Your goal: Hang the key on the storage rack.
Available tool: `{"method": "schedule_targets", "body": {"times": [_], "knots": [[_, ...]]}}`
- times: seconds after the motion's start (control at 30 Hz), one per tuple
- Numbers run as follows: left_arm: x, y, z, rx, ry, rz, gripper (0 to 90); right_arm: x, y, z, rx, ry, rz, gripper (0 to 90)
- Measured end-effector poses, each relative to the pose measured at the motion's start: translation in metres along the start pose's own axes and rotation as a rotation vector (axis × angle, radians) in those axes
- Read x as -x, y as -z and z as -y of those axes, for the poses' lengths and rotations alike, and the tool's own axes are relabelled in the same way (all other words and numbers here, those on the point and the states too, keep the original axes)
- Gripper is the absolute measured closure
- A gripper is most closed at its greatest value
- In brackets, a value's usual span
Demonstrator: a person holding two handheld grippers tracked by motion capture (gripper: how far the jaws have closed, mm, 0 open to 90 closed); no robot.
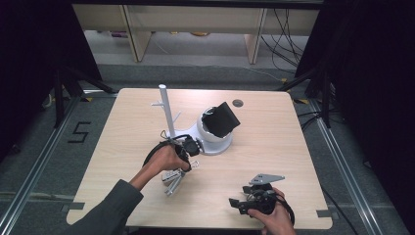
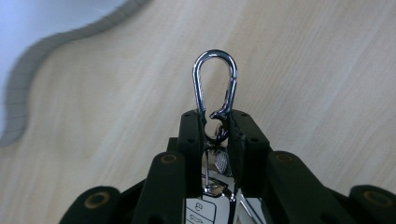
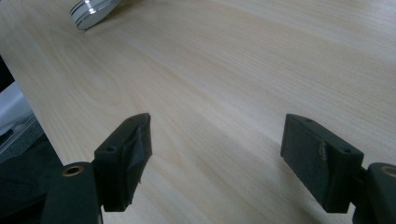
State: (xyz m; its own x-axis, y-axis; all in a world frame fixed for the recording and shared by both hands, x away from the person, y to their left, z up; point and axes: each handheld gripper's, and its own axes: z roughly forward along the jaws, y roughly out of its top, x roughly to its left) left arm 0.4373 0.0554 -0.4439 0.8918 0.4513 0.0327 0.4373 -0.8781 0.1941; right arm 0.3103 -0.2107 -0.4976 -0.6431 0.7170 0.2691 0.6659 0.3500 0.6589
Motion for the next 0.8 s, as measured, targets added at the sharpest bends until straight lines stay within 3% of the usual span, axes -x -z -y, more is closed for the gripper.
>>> {"method": "schedule_targets", "body": {"times": [0.37, 0.67, 0.73, 0.8], "knots": [[-0.019, 0.049, 0.020, 0.083, 0.064, -0.046, 75.4, 0.000, 0.000, 0.000, -0.004, -0.006, 0.000, 25.5], [-0.032, 0.087, 0.032, 0.117, 0.103, -0.082, 75.4, -0.001, -0.001, 0.001, -0.008, -0.024, -0.013, 25.5], [-0.037, 0.095, 0.035, 0.113, 0.116, -0.091, 75.4, 0.002, -0.001, 0.000, -0.001, -0.001, 0.005, 25.5], [-0.040, 0.101, 0.038, 0.121, 0.135, -0.095, 75.4, -0.001, -0.001, 0.001, -0.011, -0.035, -0.002, 25.5]]}}
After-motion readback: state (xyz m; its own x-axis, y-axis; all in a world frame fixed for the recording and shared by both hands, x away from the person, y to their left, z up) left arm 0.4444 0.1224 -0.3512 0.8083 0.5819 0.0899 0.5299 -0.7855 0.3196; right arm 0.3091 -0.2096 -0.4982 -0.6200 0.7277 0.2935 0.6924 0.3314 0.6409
